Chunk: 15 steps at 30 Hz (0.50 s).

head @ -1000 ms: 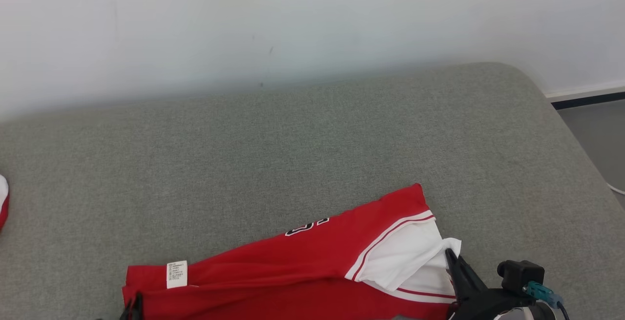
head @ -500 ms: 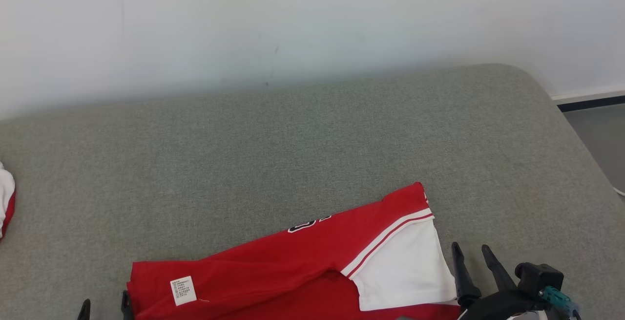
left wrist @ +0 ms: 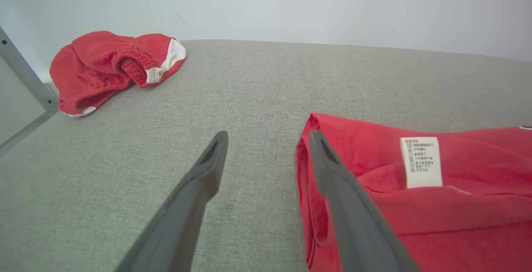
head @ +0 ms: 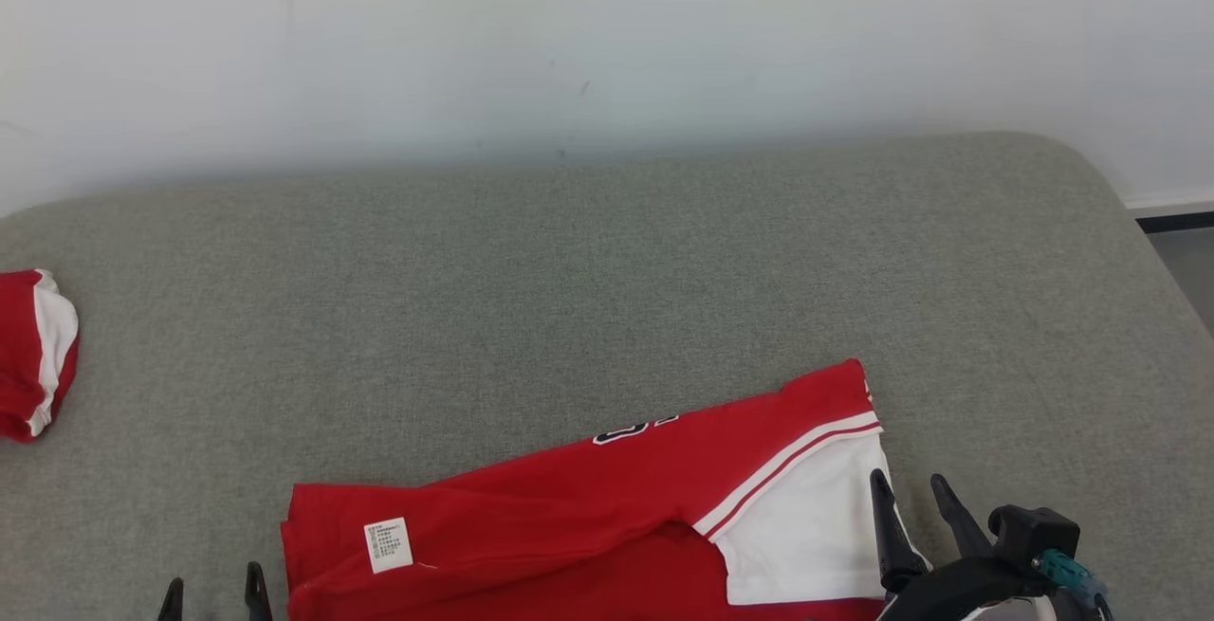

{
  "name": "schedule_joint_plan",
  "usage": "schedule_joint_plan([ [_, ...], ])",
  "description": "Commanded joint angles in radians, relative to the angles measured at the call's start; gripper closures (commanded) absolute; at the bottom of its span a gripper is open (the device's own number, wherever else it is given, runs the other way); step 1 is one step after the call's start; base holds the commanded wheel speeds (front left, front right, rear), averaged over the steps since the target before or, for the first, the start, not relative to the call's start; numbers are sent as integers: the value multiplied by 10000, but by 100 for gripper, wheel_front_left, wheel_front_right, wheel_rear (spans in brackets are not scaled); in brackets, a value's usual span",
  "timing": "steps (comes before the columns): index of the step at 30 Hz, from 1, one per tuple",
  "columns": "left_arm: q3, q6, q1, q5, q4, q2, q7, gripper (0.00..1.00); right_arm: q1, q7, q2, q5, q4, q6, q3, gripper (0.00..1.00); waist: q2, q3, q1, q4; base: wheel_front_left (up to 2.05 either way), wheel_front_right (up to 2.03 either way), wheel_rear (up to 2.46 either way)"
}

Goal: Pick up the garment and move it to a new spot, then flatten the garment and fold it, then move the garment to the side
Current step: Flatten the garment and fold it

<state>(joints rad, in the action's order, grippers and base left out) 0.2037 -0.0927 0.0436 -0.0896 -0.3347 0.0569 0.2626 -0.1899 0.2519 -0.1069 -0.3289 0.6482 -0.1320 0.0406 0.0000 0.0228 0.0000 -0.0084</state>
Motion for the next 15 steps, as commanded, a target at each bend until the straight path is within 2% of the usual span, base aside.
schedule_joint_plan([
  [1, 6, -15, -3, 67, 52, -34, 30, 0, -182, 50, 63, 84, 56, 25, -41, 0, 0, 146, 0, 145, 0, 0, 0],
  [15, -132, -166, -466, 57, 8, -67, 30, 0, -855, -558, 176, 781, 1308, 25, -567, 0, 0, 675, 0, 591, 0, 0, 0],
])
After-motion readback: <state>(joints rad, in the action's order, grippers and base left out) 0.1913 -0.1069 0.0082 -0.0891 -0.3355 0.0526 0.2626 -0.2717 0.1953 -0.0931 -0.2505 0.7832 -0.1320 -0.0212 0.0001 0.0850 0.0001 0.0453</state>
